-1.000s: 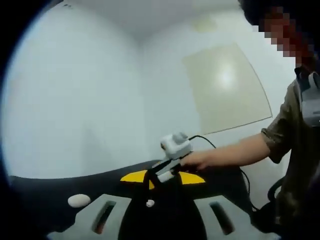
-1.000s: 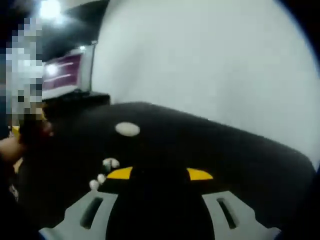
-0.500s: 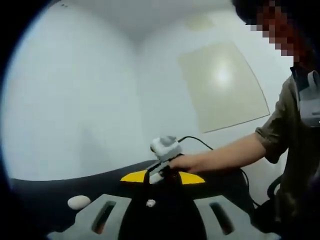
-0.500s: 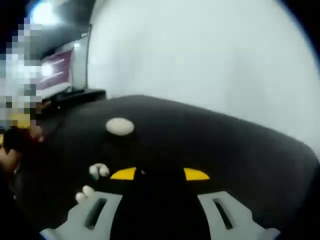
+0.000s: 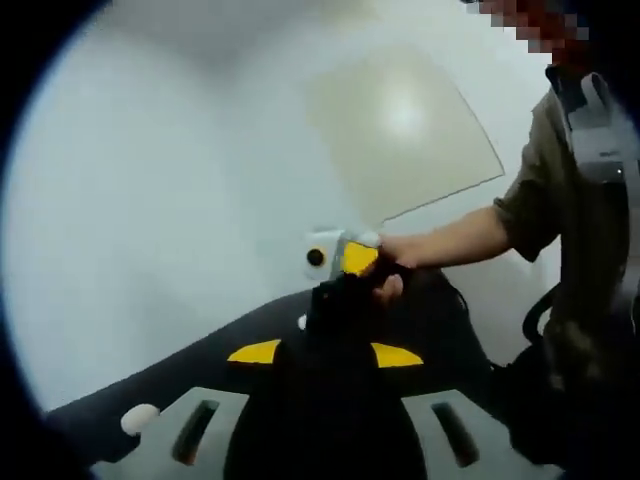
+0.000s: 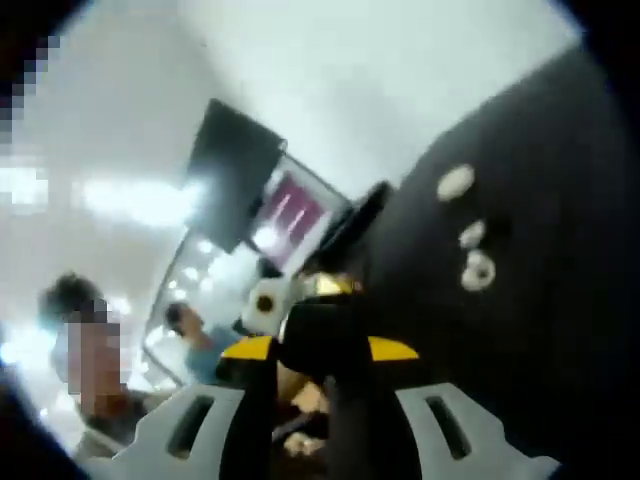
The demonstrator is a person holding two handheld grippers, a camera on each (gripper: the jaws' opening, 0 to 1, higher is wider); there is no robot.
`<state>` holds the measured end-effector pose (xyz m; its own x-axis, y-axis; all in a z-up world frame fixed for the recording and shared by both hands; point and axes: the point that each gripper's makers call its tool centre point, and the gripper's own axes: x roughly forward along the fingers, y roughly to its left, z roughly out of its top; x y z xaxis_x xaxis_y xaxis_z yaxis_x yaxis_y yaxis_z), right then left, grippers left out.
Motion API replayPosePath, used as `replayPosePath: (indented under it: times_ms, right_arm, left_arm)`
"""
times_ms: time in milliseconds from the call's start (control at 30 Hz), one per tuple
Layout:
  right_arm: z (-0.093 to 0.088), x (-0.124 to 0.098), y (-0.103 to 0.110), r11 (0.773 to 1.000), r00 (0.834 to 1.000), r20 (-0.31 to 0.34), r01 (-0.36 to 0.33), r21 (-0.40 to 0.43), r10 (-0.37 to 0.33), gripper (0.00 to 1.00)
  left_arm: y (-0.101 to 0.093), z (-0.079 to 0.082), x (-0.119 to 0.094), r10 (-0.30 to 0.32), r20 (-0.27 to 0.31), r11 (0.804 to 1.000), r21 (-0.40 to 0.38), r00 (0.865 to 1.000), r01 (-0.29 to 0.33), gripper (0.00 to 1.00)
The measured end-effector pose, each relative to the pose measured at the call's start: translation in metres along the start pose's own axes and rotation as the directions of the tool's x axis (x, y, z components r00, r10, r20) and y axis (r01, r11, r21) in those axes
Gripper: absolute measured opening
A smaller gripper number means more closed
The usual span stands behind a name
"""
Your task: Pick up three earphones and place each one into its charging case using tactile feedback, ensure that each earphone is properly inserted and securely positioned inside the case.
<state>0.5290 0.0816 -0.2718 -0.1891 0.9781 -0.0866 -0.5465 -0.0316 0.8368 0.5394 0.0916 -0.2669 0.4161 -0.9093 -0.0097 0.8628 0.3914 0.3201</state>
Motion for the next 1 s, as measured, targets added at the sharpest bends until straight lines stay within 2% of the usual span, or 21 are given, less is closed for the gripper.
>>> replayPosePath:
  times_ms: [67,167,267,367,467,533,600,633,667,733,800,867,900,933,967,1000]
  right_arm:
    - [-0.02,0.012,-0.007,0.999,0.998,-0.058,0.033,-0.003,-0.033,0.35]
    - [-0.02,0.02,-0.015,0.999,0.996,-0.071,0.046,0.005,-0.046,0.35]
    - [-0.019,0.02,-0.015,0.999,0.997,-0.07,0.044,0.006,-0.044,0.35]
    - [-0.016,0.018,-0.016,0.999,0.997,-0.058,0.04,-0.002,-0.04,0.35]
    - [-0.013,0.016,-0.018,0.997,0.997,-0.032,0.062,-0.056,-0.064,0.35]
    - [-0.007,0.01,-0.02,0.981,0.995,-0.002,0.094,-0.171,-0.095,0.33]
    - [0.004,-0.001,-0.026,0.949,0.986,0.05,0.167,-0.269,-0.159,0.31]
    - [0.008,-0.007,-0.028,0.923,0.978,0.075,0.207,-0.323,-0.193,0.3]
    - [0.012,-0.011,-0.025,0.9,0.975,0.104,0.222,-0.376,-0.197,0.29]
    - [0.012,-0.016,-0.02,0.858,0.974,0.109,0.225,-0.462,-0.197,0.27]
    - [0.004,-0.015,-0.018,0.79,0.974,0.083,0.219,-0.572,-0.21,0.27]
    - [-0.003,-0.012,-0.023,0.705,0.966,0.06,0.225,-0.672,-0.252,0.27]
    - [-0.009,-0.007,-0.026,0.652,0.961,0.04,0.216,-0.727,-0.274,0.27]
    - [-0.013,-0.003,-0.027,0.621,0.96,0.027,0.203,-0.757,-0.28,0.27]
    - [-0.015,0.001,-0.028,0.603,0.958,0.023,0.198,-0.773,-0.286,0.26]
    - [-0.015,0.005,-0.029,0.605,0.957,0.024,0.202,-0.77,-0.289,0.2]
  left_arm:
    - [-0.001,-0.007,0.002,-0.02,-0.031,1.0,-0.015,0.999,0.02,0.27]
    - [-0.014,-0.013,0.004,-0.099,-0.056,0.994,-0.043,0.993,0.097,0.27]
    - [-0.017,-0.015,0.002,-0.134,-0.067,0.989,-0.07,0.989,0.129,0.18]
    - [-0.016,-0.017,0.001,-0.147,-0.075,0.985,-0.099,0.986,0.139,0.17]
    - [-0.015,-0.021,0.001,-0.162,-0.096,0.977,-0.155,0.982,0.146,0.16]
    - [-0.015,-0.025,-0.001,-0.179,-0.114,0.96,-0.239,0.977,0.148,0.15]
    - [-0.012,-0.035,-0.002,-0.179,-0.17,0.952,-0.279,0.969,0.126,0.14]
    - [-0.011,-0.037,-0.001,-0.179,-0.172,0.945,-0.306,0.969,0.12,0.14]
    - [-0.011,-0.033,0.0,-0.174,-0.151,0.938,-0.326,0.973,0.118,0.14]
    - [-0.01,-0.035,0.0,-0.182,-0.16,0.93,-0.349,0.97,0.117,0.14]
    - [-0.011,-0.035,0.0,-0.187,-0.16,0.927,-0.354,0.969,0.121,0.14]
    - [-0.012,-0.035,0.0,-0.188,-0.159,0.928,-0.352,0.969,0.122,0.14]
    - [-0.013,-0.035,0.0,-0.187,-0.159,0.928,-0.352,0.969,0.122,0.14]
    - [-0.014,-0.035,0.001,-0.184,-0.158,0.931,-0.343,0.97,0.121,0.14]
    - [-0.015,-0.035,0.001,-0.18,-0.159,0.935,-0.334,0.971,0.119,0.14]
    - [-0.015,-0.035,0.002,-0.175,-0.159,0.939,-0.323,0.972,0.116,0.14]
